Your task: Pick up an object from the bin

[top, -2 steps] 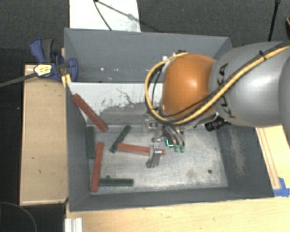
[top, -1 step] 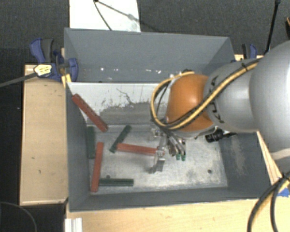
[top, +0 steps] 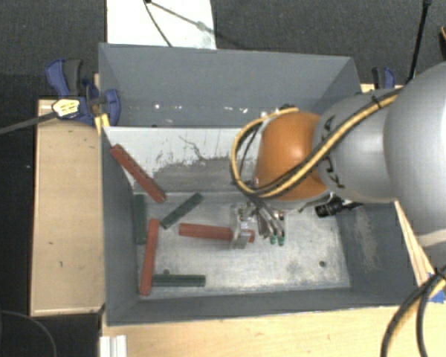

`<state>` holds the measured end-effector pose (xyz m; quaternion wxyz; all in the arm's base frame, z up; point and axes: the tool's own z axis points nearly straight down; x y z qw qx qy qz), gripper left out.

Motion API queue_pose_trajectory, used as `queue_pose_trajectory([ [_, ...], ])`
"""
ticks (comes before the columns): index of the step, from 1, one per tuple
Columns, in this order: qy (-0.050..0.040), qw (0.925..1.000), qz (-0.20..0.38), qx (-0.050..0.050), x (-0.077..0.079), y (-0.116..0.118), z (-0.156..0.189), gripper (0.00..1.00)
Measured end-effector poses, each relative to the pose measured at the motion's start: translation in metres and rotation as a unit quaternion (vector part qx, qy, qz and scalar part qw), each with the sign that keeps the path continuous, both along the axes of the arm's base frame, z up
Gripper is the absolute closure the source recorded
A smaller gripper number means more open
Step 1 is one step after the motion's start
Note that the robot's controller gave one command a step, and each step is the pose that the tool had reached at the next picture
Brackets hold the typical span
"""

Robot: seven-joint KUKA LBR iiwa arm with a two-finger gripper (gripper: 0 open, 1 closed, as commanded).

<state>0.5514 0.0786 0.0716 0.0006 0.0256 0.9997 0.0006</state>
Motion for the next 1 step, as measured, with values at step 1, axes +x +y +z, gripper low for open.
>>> queue_pose_trajectory([
  [1,-0.0044,1.0,-0.001,0.0,0.0029,0.0038,0.1774,1.0],
])
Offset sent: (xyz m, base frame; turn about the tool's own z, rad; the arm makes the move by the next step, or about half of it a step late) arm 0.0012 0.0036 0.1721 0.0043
